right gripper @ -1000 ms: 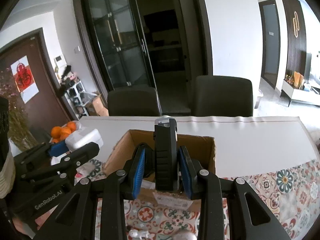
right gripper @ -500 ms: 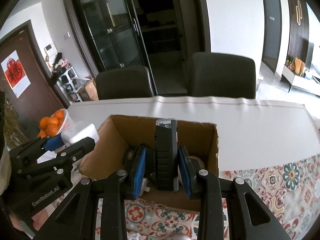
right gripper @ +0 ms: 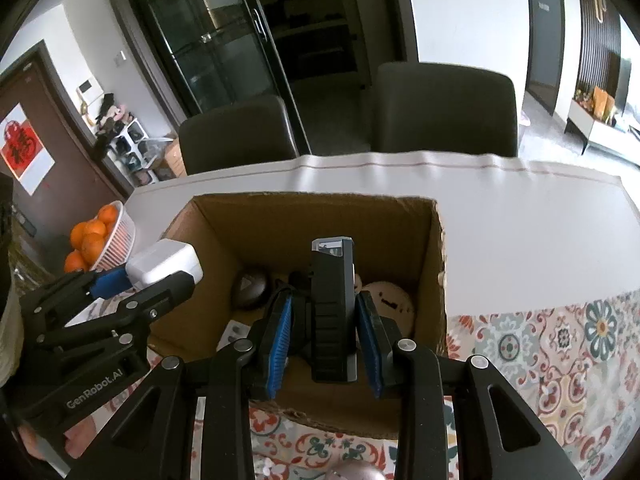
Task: Organize rigid objects
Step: 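Open both grippers to drop the charger and power bank into the box, then withdraw both grippers and move toward the figurine and silver egg case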
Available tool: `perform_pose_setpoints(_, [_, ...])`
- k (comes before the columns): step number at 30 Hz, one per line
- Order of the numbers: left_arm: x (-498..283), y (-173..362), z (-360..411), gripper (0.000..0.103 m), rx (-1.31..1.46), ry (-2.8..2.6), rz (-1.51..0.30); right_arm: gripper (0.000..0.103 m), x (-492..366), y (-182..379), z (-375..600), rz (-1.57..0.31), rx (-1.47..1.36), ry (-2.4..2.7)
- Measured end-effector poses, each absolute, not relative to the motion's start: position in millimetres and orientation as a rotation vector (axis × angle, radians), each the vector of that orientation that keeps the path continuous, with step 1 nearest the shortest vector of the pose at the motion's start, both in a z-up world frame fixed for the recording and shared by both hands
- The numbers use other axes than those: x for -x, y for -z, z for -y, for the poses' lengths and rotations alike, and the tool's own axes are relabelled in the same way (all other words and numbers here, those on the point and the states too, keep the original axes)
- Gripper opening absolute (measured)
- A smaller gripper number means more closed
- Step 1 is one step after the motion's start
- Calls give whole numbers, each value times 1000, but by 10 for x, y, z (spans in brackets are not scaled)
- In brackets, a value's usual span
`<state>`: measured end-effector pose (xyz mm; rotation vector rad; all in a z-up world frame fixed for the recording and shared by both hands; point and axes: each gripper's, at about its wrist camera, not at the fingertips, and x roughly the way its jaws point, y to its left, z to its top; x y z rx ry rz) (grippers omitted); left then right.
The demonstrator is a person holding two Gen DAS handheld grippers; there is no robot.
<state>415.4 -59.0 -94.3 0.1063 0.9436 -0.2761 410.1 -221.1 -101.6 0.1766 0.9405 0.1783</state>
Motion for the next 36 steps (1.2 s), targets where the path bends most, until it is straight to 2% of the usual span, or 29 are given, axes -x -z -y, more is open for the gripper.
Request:
perform_pose_setpoints(3, [-4141, 976, 606, 46, -110, 274, -956, 33, -4092, 1053, 2236, -947, -182, -180])
perform_pose_setpoints(8, [-4091, 877, 605, 67, -120, 239, -910, 46, -4078, 1029, 2247, -937, -179, -168])
perform_pose_setpoints(11, [-3992, 769, 592, 72, -156, 186, -853, 46, -4017, 981, 2245, -924, -149, -145])
perform_pose_setpoints(14, [-3892, 677, 556, 82, -163, 142, -812, 54, -3948, 921, 2242, -899, -127, -122])
perform_pose_setpoints(17, [-3785, 586, 513, 89, -154, 110, -778, 56, -3871, 851, 2269, -881, -139, -113])
perform_pose_setpoints(29, [-3364, 411, 458, 98, -151, 40, -683, 76, -3423, 589, 2257, -785, -77, -39])
perform_pose_setpoints(36, [-3073, 312, 435, 98, -150, 34, -629, 78, -3124, 465, 2247, -725, -61, -28])
